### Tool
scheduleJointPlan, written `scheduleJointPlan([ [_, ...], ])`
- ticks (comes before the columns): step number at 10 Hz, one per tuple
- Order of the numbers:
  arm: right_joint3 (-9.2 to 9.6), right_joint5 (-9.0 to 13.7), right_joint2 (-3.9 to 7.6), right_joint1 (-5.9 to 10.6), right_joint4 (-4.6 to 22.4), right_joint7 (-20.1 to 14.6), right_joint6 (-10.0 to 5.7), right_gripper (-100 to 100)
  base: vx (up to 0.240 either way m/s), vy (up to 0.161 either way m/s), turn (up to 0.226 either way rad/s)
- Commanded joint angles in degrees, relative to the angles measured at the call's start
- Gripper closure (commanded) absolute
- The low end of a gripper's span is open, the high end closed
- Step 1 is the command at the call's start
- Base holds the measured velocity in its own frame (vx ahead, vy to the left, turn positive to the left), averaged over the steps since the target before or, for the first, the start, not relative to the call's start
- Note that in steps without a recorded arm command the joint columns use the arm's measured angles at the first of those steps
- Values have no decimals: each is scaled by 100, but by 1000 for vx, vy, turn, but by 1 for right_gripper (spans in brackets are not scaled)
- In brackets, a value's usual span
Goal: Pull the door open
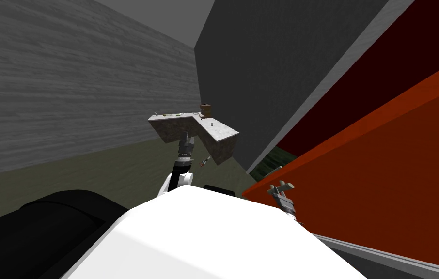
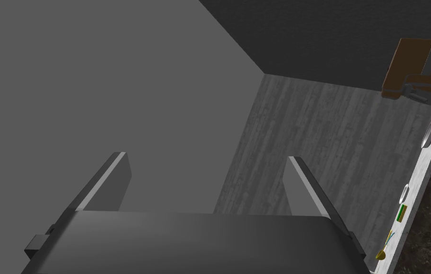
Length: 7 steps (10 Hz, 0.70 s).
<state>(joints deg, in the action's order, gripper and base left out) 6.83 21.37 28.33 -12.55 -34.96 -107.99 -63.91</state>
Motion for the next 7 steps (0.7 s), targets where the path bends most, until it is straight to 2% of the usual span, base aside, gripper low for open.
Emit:
scheduleJointPlan([
  [1, 0, 0, 0, 0, 0, 0, 0, 100, -109, -9, 16],
  [4, 228, -193, 62, -124, -53, -111, -228, 100, -188, -49, 39],
  [5, 228, -193, 62, -124, -53, -111, -228, 100, -141, -35, 19],
  [7, 389, -334, 121, -214, -100, -188, -405, 100, -167, -45, 24],
])
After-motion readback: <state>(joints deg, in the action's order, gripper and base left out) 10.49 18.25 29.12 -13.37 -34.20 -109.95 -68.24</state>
